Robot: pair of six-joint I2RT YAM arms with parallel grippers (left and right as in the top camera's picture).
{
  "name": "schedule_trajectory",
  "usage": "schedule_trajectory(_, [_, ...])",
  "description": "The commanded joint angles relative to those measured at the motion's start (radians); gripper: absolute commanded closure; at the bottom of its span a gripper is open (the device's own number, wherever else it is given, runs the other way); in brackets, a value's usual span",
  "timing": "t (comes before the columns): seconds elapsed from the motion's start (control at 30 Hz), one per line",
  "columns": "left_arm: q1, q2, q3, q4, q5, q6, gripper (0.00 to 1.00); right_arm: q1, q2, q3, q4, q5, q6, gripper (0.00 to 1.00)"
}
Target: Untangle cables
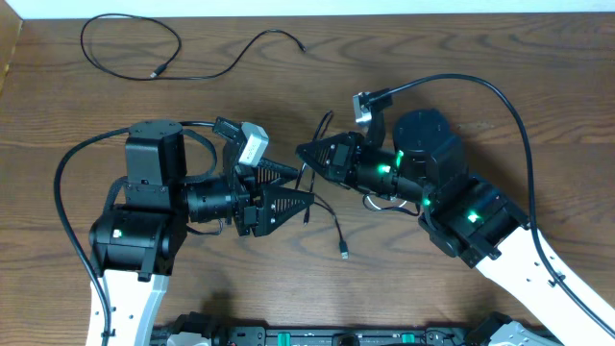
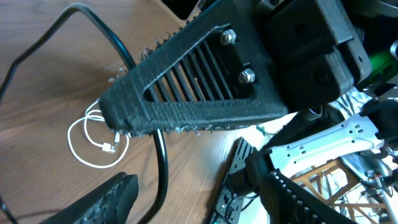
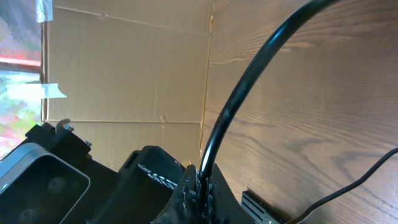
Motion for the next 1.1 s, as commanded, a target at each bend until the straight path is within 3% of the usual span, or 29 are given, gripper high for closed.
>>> schedule_trajectory(0.0, [0.000,-0.001,0.023,0.004,0.045,-0.007,0.32,0.018,-0.011,0.005,0.008,0.024,0.020,0.98])
schedule_trajectory(0.4, [0.000,-0.001,0.023,0.018,0.045,-0.006,0.36,0.042,-0.011,0.005,0.010,0.024,0.020,0.98])
schedule_trajectory(0.53, [0.000,-0.001,0.023,0.018,0.044,-0.006,0.44,0.043,-0.011,0.005,0.010,0.024,0.020,0.98])
schedule_trajectory(0.63, [0.000,-0.001,0.023,0.017,0.031,-0.007,0.64,0.043,-0.011,0.005,0.010,0.020,0.020,0.98])
schedule_trajectory(0.77, [0.000,-0.001,0.023,0.017,0.019,-0.007,0.67,0.043,-0.011,0.005,0.010,0.017,0.020,0.98])
schedule_trajectory(0.9, [0.000,-0.001,0.023,0.017,0.019,-0.007,0.91,0.043,-0.011,0.005,0.009,0.013,0.019,0.98])
schedule_trajectory(1.07, [0.000,-0.001,0.023,0.017,0.019,-0.008,0.92,0.043,-0.011,0.005,0.007,0.013,0.019,0.98])
